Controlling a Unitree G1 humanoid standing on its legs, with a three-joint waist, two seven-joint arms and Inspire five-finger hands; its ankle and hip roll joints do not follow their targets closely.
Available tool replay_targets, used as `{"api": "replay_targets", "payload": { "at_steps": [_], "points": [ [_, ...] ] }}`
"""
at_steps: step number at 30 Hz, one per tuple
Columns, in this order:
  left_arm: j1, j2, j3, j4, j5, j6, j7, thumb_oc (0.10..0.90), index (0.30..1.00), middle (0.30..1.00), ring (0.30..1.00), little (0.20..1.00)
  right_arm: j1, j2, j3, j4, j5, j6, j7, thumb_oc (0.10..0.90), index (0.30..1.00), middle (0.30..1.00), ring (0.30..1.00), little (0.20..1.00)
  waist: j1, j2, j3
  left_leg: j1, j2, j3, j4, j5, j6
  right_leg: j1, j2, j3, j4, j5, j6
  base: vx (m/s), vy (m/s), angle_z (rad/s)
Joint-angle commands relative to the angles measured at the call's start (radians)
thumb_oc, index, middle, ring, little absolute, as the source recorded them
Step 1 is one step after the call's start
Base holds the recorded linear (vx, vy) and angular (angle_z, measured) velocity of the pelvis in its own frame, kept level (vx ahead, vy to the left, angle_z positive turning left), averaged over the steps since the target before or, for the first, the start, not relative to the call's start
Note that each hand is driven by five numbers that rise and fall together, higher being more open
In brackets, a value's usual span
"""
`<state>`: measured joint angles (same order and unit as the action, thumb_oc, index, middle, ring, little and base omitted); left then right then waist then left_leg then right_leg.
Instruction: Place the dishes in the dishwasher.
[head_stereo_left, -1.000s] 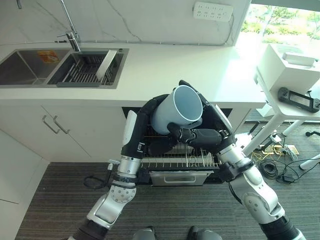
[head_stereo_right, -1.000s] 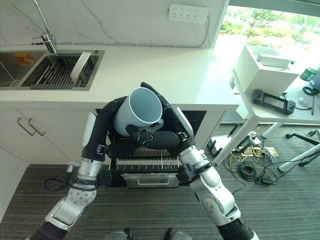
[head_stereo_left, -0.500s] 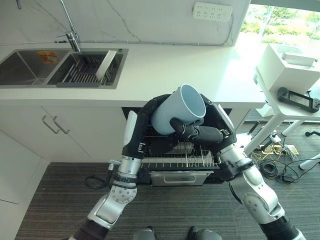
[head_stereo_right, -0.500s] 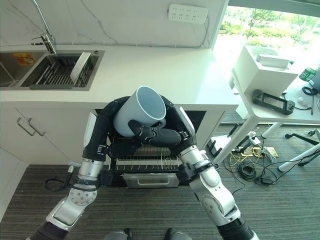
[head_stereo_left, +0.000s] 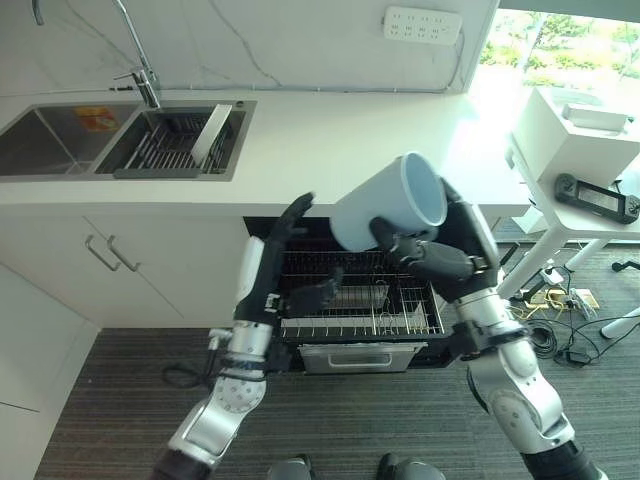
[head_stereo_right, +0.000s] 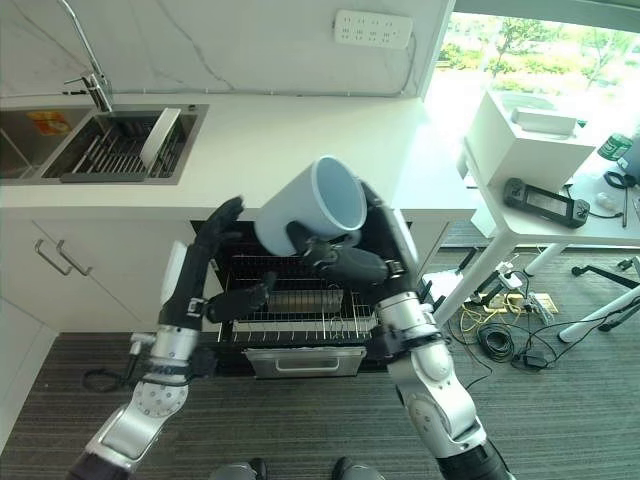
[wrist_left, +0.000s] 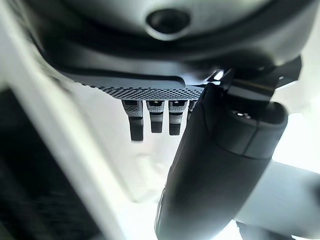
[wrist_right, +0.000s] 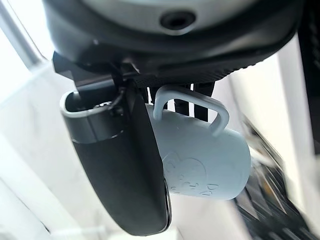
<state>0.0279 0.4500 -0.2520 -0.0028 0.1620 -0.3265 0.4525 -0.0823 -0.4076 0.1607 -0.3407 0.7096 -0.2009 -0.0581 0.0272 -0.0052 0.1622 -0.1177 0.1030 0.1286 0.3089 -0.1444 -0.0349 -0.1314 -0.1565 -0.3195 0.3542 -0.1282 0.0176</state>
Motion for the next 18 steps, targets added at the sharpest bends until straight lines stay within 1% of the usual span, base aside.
{"api": "replay_targets", "payload": {
  "at_steps": [1,9,11,13,14,15,17,18],
  "points": [
    [-0.056,0.029,0.044,-0.062,-0.002,-0.057,0.078,0.800,0.900,0.900,0.900,0.900,-0.066,0.014,-0.056,-0.116,0.004,-0.159,0.012,0.400,0.300,0.300,0.300,0.300,0.006,-0.018,-0.057,0.080,0.086,0.011,-0.009,-0.117,-0.053,0.061,-0.108,0.038,-0.054,-0.040,0.154,0.00,0.000,0.00],
    [-0.010,0.032,0.151,0.028,-0.008,-0.046,0.157,0.800,0.900,0.900,0.900,0.900,-0.043,0.016,-0.114,-0.096,-0.003,-0.180,0.008,0.400,0.300,0.300,0.300,0.300,0.008,-0.016,-0.060,0.078,0.087,0.012,-0.009,-0.112,-0.060,0.062,-0.112,0.034,-0.054,-0.042,0.154,0.00,0.000,0.00],
    [-0.005,0.033,0.172,0.029,-0.016,-0.056,0.150,0.800,0.900,0.900,0.900,0.900,-0.037,0.015,-0.121,-0.093,-0.017,-0.173,0.007,0.400,0.300,0.300,0.300,0.300,0.007,-0.016,-0.061,0.077,0.087,0.013,-0.009,-0.111,-0.061,0.063,-0.114,0.031,-0.054,-0.042,0.155,0.00,0.000,0.00],
    [-0.004,0.032,0.188,0.021,-0.049,-0.077,0.106,0.800,0.900,0.900,0.900,0.900,-0.031,0.015,-0.127,-0.090,-0.024,-0.141,0.017,0.400,0.300,0.300,0.300,0.300,0.005,-0.015,-0.060,0.077,0.087,0.013,-0.009,-0.110,-0.063,0.062,-0.115,0.031,-0.054,-0.042,0.155,0.00,0.016,0.00],
    [-0.004,0.031,0.203,-0.004,-0.099,-0.100,0.027,0.800,0.900,0.900,0.900,0.900,-0.019,0.016,-0.130,-0.078,-0.045,-0.104,0.027,0.400,0.300,0.300,0.300,0.300,0.003,-0.014,-0.058,0.075,0.088,0.012,-0.009,-0.108,-0.063,0.060,-0.117,0.029,-0.054,-0.040,0.156,0.00,0.000,0.00],
    [-0.004,0.032,0.206,-0.009,-0.109,-0.103,0.013,0.800,0.900,0.900,0.900,0.900,-0.018,0.015,-0.131,-0.076,-0.047,-0.098,0.029,0.400,0.300,0.300,0.300,0.300,0.002,-0.014,-0.057,0.075,0.088,0.012,-0.009,-0.107,-0.063,0.060,-0.117,0.029,-0.054,-0.040,0.157,0.00,0.000,0.00],
    [-0.007,0.031,0.224,-0.044,-0.197,-0.114,-0.083,0.800,0.900,0.900,0.900,0.900,-0.004,0.016,-0.138,-0.058,-0.062,-0.060,0.037,0.400,0.300,0.300,0.300,0.300,-0.004,-0.012,-0.054,0.074,0.090,0.013,-0.009,-0.105,-0.064,0.057,-0.118,0.029,-0.054,-0.038,0.157,0.00,0.000,0.00],
    [-0.007,0.030,0.230,-0.052,-0.225,-0.114,-0.111,0.800,0.900,0.900,0.900,0.900,0.000,0.017,-0.138,-0.050,-0.065,-0.049,0.040,0.400,0.300,0.300,0.300,0.300,-0.006,-0.011,-0.052,0.074,0.091,0.014,-0.009,-0.103,-0.064,0.056,-0.118,0.030,-0.054,-0.037,0.158,0.00,0.000,0.00]
  ]
}}
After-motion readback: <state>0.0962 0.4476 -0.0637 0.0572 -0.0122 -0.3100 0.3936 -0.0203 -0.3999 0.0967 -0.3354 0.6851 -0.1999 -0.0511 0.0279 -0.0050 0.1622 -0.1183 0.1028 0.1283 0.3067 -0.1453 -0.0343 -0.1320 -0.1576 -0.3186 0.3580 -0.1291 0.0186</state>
